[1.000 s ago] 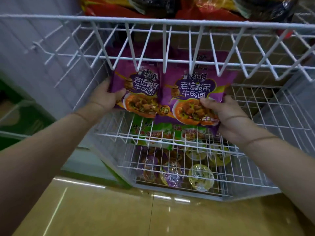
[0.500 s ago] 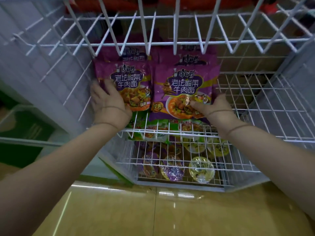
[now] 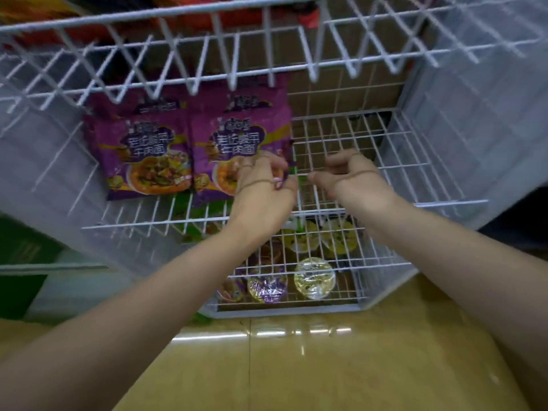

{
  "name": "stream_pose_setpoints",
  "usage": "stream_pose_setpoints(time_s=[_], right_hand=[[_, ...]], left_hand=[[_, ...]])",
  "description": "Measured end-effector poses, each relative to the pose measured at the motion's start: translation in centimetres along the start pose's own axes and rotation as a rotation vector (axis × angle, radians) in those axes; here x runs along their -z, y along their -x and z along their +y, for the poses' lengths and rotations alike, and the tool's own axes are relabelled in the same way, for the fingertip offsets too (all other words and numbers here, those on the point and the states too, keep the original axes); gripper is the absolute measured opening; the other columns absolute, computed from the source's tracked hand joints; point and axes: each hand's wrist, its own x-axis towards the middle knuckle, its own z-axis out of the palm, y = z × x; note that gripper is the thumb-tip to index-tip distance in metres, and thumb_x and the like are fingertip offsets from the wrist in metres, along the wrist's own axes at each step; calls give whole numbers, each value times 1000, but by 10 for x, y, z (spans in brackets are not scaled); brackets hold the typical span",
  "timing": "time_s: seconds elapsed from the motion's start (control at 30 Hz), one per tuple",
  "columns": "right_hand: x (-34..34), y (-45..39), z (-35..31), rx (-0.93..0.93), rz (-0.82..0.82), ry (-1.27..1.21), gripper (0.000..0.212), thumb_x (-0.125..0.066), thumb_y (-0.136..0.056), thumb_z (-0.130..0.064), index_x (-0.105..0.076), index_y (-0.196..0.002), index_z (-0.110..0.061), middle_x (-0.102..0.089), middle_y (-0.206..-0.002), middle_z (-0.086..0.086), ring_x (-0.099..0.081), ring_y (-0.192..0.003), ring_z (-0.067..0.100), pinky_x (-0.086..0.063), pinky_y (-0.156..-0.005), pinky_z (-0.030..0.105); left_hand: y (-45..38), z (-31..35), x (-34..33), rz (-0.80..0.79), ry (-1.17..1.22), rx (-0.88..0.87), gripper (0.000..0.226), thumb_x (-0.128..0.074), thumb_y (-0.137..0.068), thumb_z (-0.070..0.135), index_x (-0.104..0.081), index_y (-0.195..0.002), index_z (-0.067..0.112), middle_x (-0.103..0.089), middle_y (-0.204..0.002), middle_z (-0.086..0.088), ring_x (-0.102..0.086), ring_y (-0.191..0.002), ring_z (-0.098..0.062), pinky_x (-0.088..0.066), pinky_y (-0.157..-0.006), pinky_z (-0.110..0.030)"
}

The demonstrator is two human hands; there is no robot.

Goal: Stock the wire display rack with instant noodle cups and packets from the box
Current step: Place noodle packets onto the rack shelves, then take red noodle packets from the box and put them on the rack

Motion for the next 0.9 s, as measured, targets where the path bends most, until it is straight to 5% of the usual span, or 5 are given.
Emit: stream_pose_setpoints(time_s=[0.07,0.2,0.53,0.67,0.9], right_hand=[[27,13,8,-49,14,-94,25,-68,-85,-20,-50,-101,-16,-57,-98,4,-57,-87,22,-50,-84,38],[84,42,24,-172,25,-126,21,-65,-88,-20,-51,-101,-13,-59,-91,5,-60,-82,23,-53,-81,42],[194,116,-16,-249,21,-162,12,-64,-88,-23,-52,-84,-21,-62,-96,8,-65,-94,27,-54,-77,38],[240,151,-45,-197,45,-229,17,-61,-90,-19,-54,-104,-13,-61,-103,9,-62,-88,19,-54,-71,31],[347,225,-69,-125,233,-344,15,-60,-91,-17,-53,-103,-13,-60,-100,7,-63,-86,16,-49,-66,26]], left_hand=[[6,21,-17,-66,77,-20,14,-57,-89,15,-51,-101,17,-52,-95,0,-55,-90,-19,-47,-88,-33],[22,74,-41,-192,71,-24,13,-55,-89,10,-53,-102,15,-50,-78,10,-50,-71,-5,-45,-73,-26],[81,189,-46,-479,-58,85,22,-59,-88,19,-57,-108,11,-62,-98,-7,-61,-95,-25,-48,-78,-33],[107,246,-25,-528,-28,45,26,-57,-90,16,-55,-115,8,-62,-110,-9,-60,-100,-25,-50,-90,-39],[133,358,-28,-619,313,84,5,-53,-92,10,-52,-96,13,-57,-81,-5,-56,-67,-13,-48,-60,-23]])
